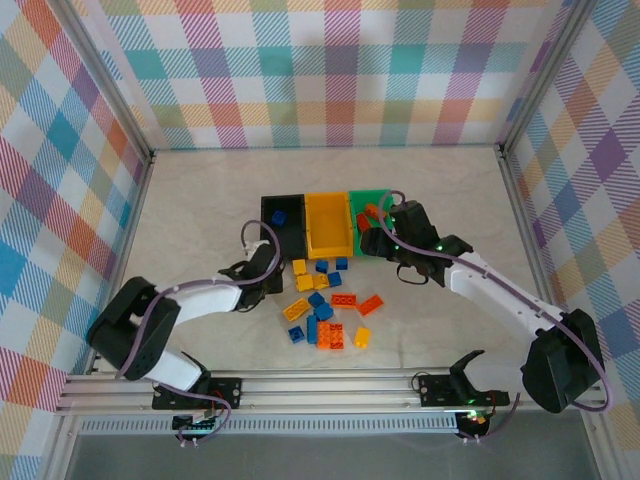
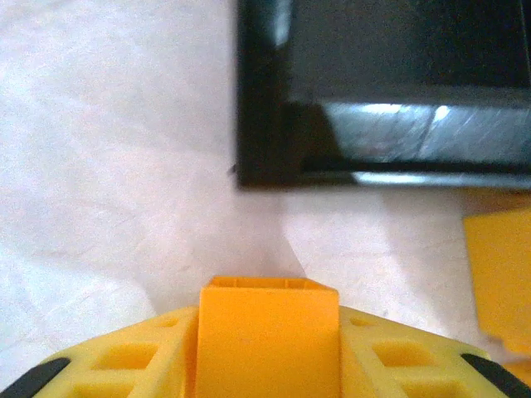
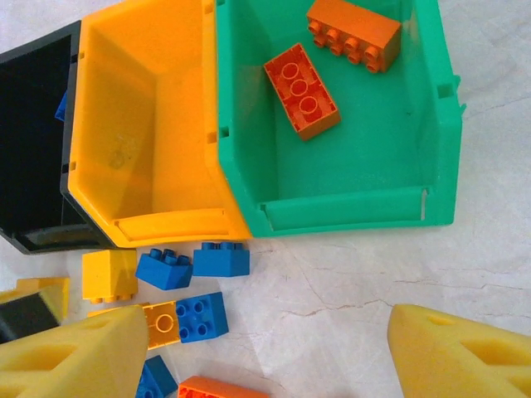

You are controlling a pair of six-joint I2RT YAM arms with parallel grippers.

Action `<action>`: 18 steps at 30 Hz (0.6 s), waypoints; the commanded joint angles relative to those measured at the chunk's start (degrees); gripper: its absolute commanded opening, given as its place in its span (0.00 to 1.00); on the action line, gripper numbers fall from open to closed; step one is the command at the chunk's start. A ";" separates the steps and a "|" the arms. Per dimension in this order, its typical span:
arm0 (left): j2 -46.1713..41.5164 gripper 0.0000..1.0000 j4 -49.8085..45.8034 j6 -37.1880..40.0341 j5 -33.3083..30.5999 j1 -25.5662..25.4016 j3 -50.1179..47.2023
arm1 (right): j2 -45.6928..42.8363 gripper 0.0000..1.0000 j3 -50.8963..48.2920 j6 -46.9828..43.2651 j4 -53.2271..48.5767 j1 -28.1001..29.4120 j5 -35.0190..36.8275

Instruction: Sort the legos into containers by color

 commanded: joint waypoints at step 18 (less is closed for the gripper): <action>-16.05 0.68 -11.46 -6.24 3.32 1.32 -2.97 | -2.97 0.77 -2.65 1.92 0.42 0.05 -0.12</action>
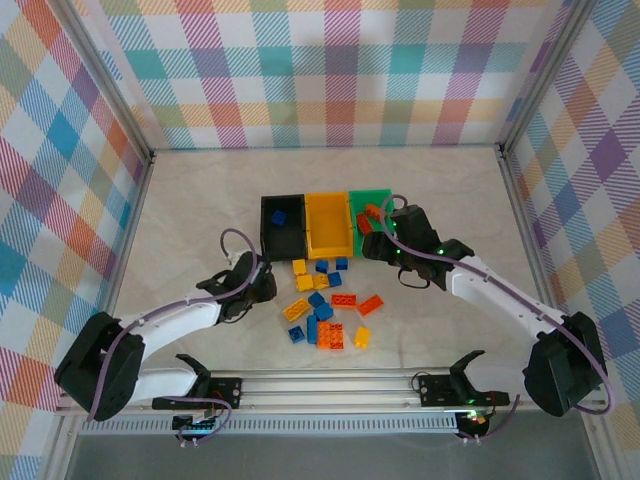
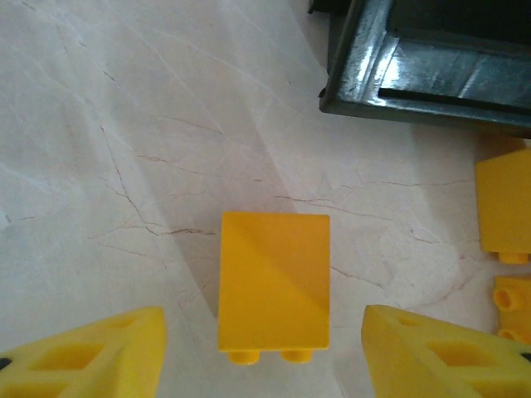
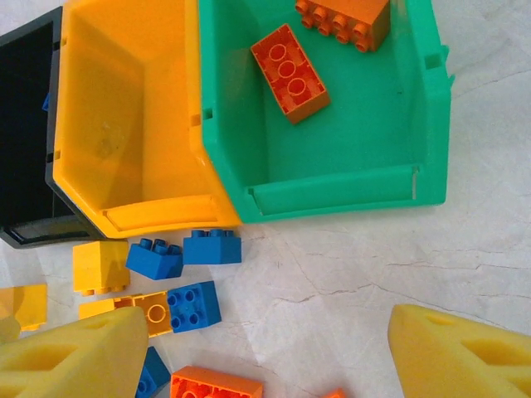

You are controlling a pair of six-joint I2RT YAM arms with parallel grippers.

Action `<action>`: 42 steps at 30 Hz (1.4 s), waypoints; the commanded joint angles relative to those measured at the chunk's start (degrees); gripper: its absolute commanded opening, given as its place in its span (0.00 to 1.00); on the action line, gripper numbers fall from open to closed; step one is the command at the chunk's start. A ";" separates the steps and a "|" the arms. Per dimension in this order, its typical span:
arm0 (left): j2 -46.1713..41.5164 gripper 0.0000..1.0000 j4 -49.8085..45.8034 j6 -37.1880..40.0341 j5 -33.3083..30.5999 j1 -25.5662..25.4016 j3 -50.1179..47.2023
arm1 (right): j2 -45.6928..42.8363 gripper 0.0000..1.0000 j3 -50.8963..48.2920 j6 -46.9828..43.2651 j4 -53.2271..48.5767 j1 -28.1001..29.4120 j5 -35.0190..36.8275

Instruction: Sort the legos into containers by color

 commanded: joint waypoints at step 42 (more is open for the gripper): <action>-30.78 1.00 -16.03 -16.07 -16.46 0.42 -2.97 | -16.49 1.00 -20.05 7.13 9.65 0.02 18.26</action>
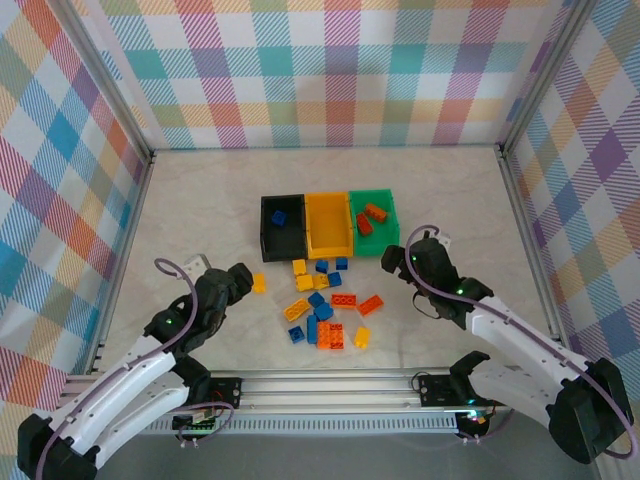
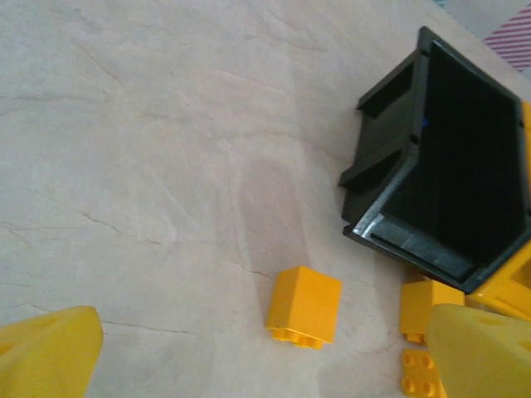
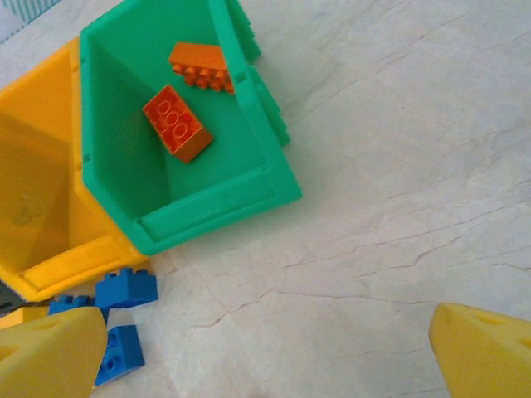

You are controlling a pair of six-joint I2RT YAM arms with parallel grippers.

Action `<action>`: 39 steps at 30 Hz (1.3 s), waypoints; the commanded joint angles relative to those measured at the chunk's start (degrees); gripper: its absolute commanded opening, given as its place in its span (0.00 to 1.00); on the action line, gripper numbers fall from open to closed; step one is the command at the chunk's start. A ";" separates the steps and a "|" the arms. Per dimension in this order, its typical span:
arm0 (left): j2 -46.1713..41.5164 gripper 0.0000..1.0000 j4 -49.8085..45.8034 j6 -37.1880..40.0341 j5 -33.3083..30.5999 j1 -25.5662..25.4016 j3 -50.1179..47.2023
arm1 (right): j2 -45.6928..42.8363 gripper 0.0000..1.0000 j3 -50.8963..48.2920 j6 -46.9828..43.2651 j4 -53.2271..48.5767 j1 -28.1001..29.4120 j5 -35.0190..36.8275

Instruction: Sort the legos into containers by color

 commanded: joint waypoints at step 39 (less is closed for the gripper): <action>5.33 1.00 -12.69 6.35 4.16 0.49 15.34 | 70.80 0.56 74.64 25.61 -9.55 17.24 -6.44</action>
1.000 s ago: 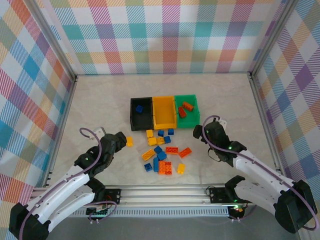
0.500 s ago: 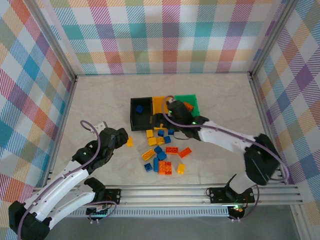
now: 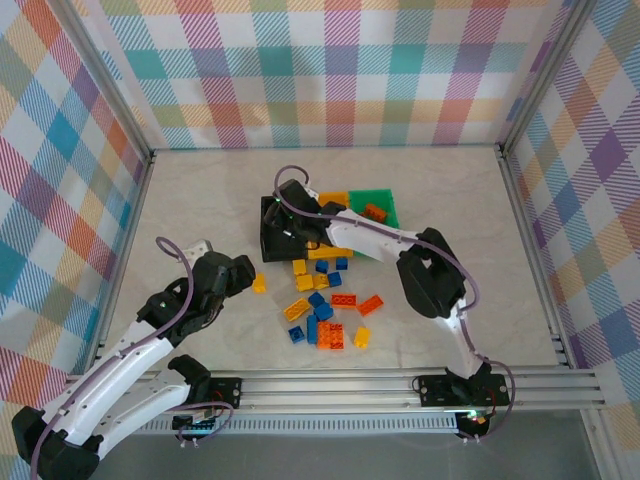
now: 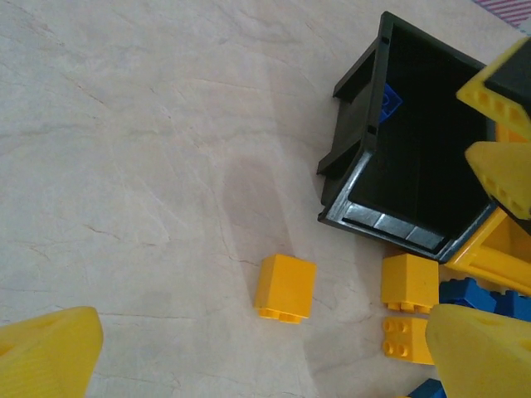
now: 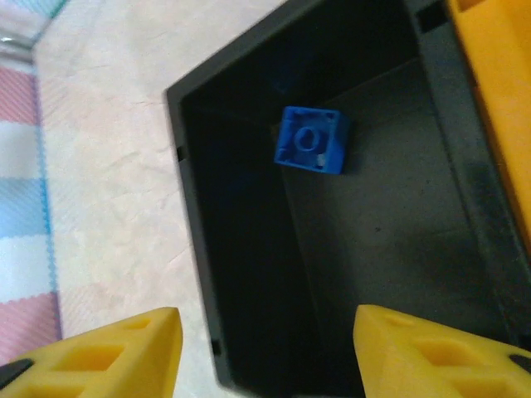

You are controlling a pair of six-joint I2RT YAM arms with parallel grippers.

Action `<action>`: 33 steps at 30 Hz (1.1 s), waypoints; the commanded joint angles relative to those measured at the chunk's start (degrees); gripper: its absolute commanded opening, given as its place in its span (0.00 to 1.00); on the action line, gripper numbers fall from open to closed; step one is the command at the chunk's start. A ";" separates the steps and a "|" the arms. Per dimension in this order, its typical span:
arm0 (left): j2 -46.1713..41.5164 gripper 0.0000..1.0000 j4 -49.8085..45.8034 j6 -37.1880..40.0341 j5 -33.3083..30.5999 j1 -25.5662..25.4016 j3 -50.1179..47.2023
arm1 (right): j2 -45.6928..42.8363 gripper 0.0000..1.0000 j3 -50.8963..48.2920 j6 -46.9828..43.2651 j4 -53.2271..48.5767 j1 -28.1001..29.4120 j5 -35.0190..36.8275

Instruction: Sort the legos into containers by color

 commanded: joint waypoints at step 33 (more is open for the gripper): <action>-3.41 1.00 -4.08 1.32 -3.95 0.47 4.61 | 24.02 0.41 30.03 16.45 -18.24 -1.51 7.27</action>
